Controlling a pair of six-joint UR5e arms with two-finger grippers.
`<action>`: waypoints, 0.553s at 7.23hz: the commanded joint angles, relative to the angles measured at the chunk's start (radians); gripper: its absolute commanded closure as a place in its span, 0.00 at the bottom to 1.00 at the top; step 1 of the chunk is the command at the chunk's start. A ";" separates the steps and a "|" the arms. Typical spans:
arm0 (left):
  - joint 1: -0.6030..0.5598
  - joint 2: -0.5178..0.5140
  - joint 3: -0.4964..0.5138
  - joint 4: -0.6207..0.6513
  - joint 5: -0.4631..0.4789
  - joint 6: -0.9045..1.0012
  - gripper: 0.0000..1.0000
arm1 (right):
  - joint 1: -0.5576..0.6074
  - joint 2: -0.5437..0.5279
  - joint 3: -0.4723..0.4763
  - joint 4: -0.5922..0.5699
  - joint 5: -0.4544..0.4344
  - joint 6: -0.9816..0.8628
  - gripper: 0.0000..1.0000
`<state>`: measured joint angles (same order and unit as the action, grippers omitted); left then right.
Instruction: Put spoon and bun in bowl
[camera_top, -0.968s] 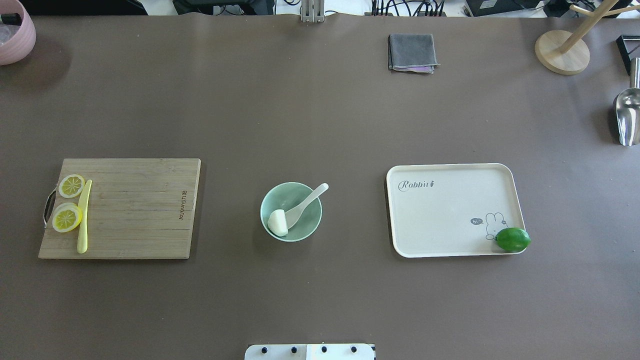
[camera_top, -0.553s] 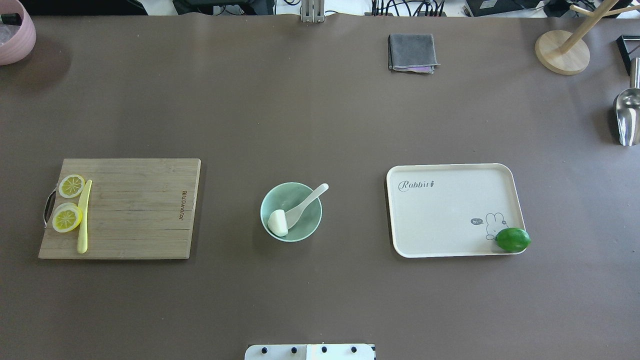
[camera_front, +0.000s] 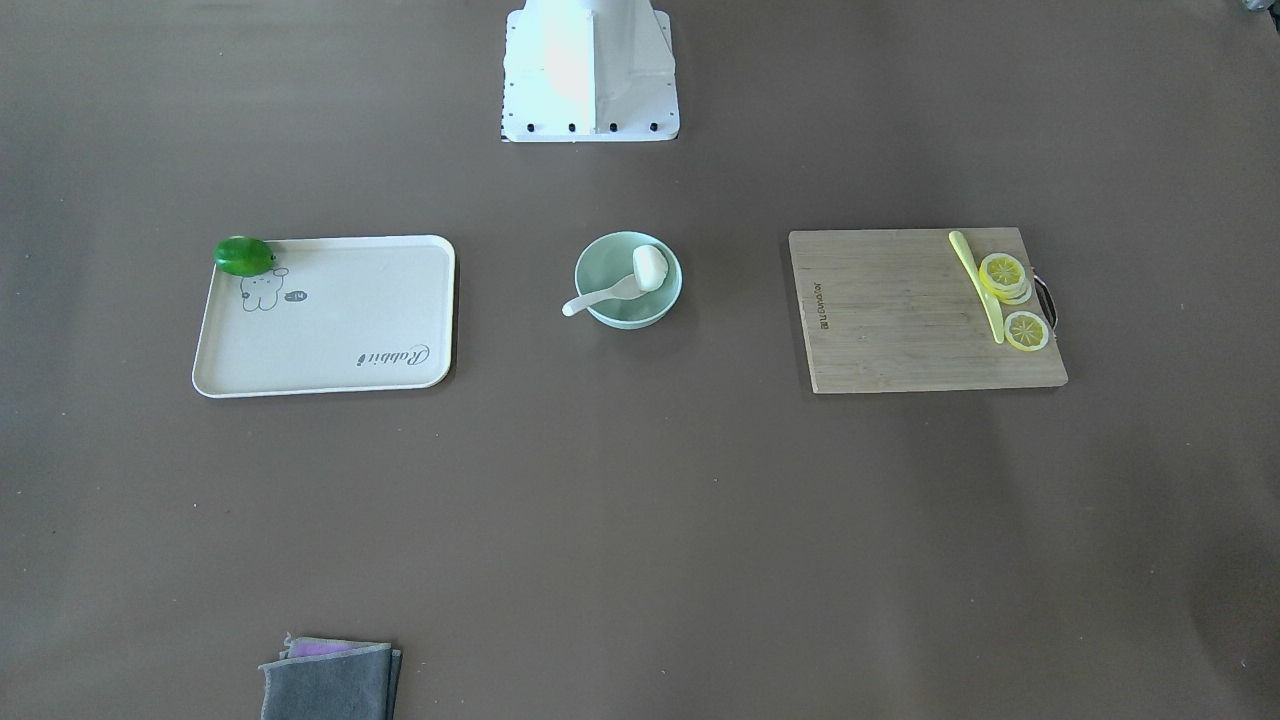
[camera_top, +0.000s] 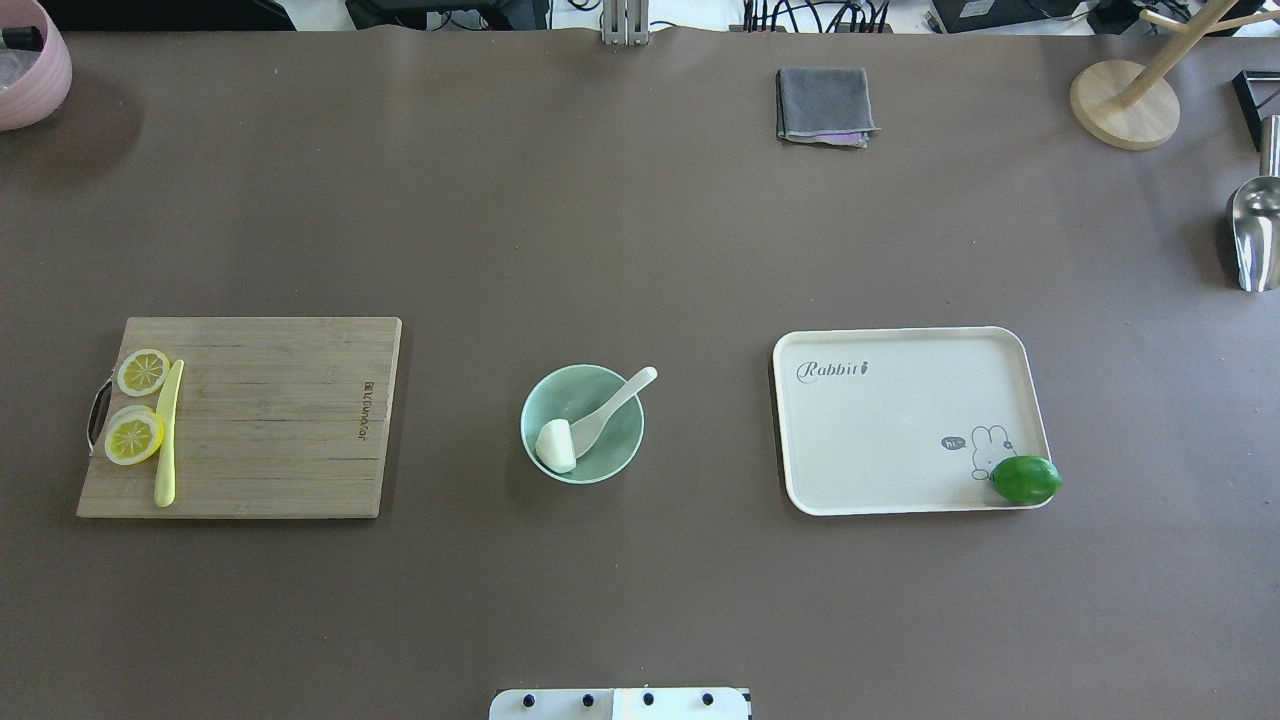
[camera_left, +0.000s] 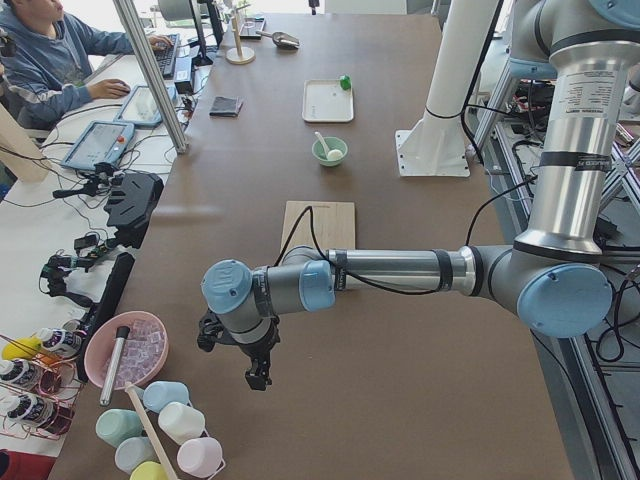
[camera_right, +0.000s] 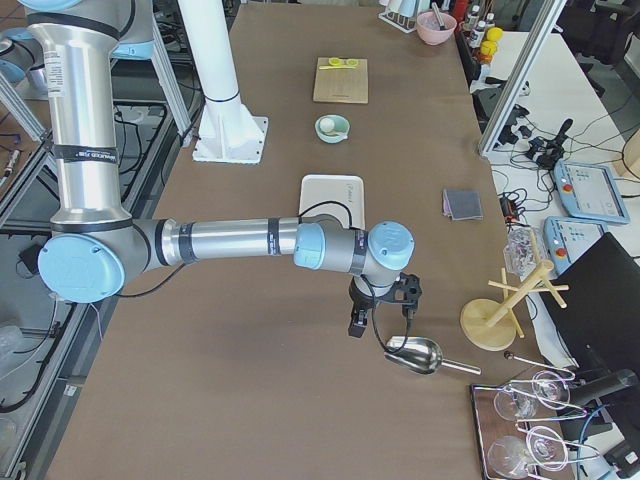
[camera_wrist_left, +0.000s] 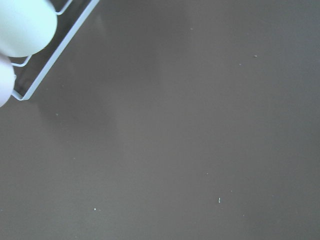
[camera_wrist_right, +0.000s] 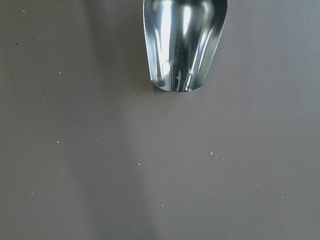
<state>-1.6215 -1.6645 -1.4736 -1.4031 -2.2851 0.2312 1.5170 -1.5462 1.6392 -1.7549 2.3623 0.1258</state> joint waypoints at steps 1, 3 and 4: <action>0.000 0.000 -0.004 -0.001 0.000 0.000 0.02 | 0.000 0.000 0.001 0.003 0.000 0.002 0.00; 0.000 -0.001 -0.004 -0.001 0.000 0.000 0.02 | 0.000 -0.002 0.005 0.000 0.003 0.002 0.00; 0.000 -0.001 -0.004 0.001 0.000 -0.001 0.02 | 0.000 -0.002 0.004 0.005 0.005 0.002 0.00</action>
<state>-1.6215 -1.6657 -1.4771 -1.4033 -2.2856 0.2313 1.5171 -1.5472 1.6425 -1.7526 2.3651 0.1273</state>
